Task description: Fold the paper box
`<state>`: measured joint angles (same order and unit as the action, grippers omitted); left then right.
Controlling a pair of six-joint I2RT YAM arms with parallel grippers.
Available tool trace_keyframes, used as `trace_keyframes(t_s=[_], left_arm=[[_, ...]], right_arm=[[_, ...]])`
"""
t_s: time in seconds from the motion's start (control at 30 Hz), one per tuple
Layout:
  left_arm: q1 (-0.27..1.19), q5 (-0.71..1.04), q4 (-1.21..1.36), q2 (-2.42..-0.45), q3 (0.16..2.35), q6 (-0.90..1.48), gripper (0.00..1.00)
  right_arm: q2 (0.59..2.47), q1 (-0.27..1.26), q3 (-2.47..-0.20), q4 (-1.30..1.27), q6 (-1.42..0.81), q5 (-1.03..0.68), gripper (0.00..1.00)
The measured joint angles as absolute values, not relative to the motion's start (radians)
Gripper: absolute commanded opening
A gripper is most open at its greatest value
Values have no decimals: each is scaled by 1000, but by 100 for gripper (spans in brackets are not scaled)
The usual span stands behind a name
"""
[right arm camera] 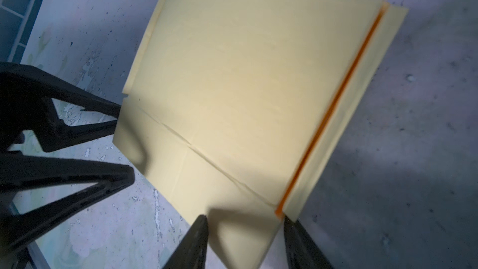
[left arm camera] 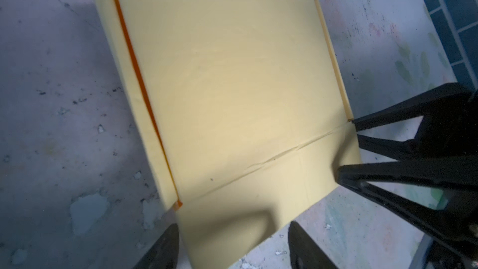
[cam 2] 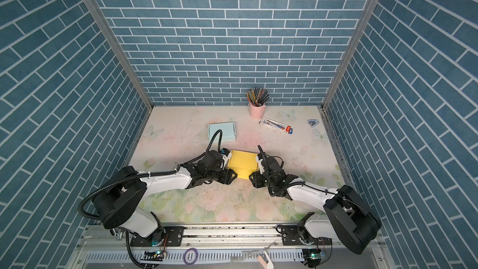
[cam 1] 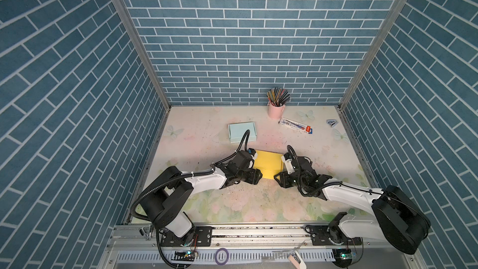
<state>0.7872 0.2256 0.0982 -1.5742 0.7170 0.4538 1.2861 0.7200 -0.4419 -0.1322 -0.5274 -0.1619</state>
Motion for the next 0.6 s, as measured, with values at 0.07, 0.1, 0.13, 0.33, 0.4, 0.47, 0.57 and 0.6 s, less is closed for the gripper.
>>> trace_keyframes(t_s=[0.07,0.1,0.13,0.33,0.4,0.47,0.57,0.6], left_arm=[[781,225,111,-1584,715,455,56],[779,225,114,-1589,715,455,54],[776,224,119,-1596,715,455,52],[774,214,132,-1606,714,451,48],[773,210,137,-1611,714,448,46],[770,205,148,-1618,713,446,44],[768,203,165,-1629,712,441,42],[767,202,171,-1633,712,440,42]], right_arm=[[1291,720,-442,-132,-527,-158,48],[1293,720,-442,-132,-527,-157,48],[1295,720,-442,-132,-527,-155,48],[1305,720,-442,-134,-527,-152,46],[1305,720,-442,-135,-527,-149,44],[1306,720,-442,-134,-527,-142,42],[1311,720,-442,-135,-527,-134,40],[1314,720,-442,-135,-527,-133,39]])
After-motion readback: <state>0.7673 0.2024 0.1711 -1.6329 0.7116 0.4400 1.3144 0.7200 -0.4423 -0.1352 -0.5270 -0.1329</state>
